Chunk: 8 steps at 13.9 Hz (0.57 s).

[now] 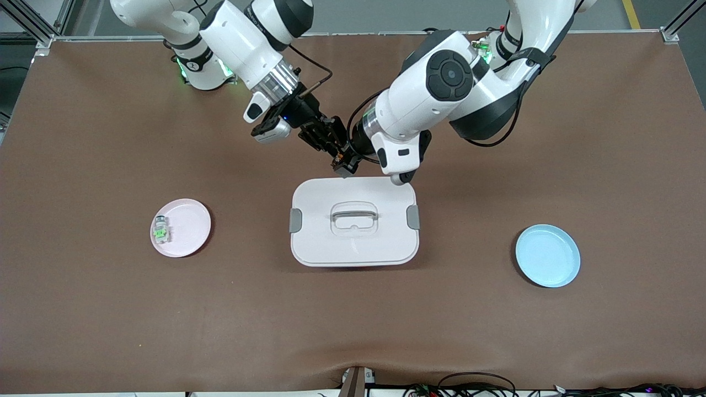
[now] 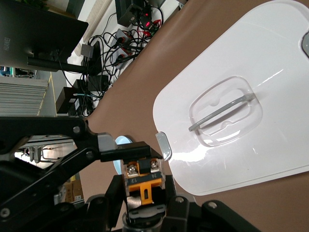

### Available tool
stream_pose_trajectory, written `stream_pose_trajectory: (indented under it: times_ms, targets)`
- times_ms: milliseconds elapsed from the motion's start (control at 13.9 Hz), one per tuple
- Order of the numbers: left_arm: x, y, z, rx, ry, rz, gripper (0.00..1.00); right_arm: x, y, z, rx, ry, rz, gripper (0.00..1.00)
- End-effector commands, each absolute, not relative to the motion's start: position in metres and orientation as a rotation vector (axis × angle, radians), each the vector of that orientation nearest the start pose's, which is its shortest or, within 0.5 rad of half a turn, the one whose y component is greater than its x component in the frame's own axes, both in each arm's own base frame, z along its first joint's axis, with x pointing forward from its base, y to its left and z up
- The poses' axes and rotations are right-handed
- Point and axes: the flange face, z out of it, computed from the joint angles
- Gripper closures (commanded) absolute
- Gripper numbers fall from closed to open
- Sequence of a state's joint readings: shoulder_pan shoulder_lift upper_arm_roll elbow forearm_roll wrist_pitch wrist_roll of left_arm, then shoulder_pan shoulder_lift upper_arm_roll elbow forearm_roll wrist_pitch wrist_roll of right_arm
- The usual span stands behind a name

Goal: Transfer orange switch to right arm and place
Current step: 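Close the right gripper on the orange switch beside the left gripper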

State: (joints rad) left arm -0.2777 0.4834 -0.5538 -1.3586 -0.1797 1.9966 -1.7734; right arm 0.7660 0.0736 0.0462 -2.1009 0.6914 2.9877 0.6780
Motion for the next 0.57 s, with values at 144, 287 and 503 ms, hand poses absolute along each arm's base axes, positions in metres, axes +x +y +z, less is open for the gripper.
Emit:
stream_pose_trajectory:
  times_ms: [144, 287, 503]
  targets:
    - [0.5194, -0.4823, 0.5107, -2.932, -1.768, 0.607, 0.96, 0.448, 0.4187, 0.4712, -2.214, 0.595, -0.366, 1.0]
    - [0.5192, -0.4822, 0.5117, -2.933, -1.768, 0.605, 0.86, 0.4487, 0.4208, 0.4662, -2.22, 0.6, -0.36, 1.0]
    - [0.5181, -0.4818, 0.5143, -2.936, -1.765, 0.599, 0.38, 0.4498, 0.4206, 0.465, -2.221, 0.603, -0.359, 1.0]
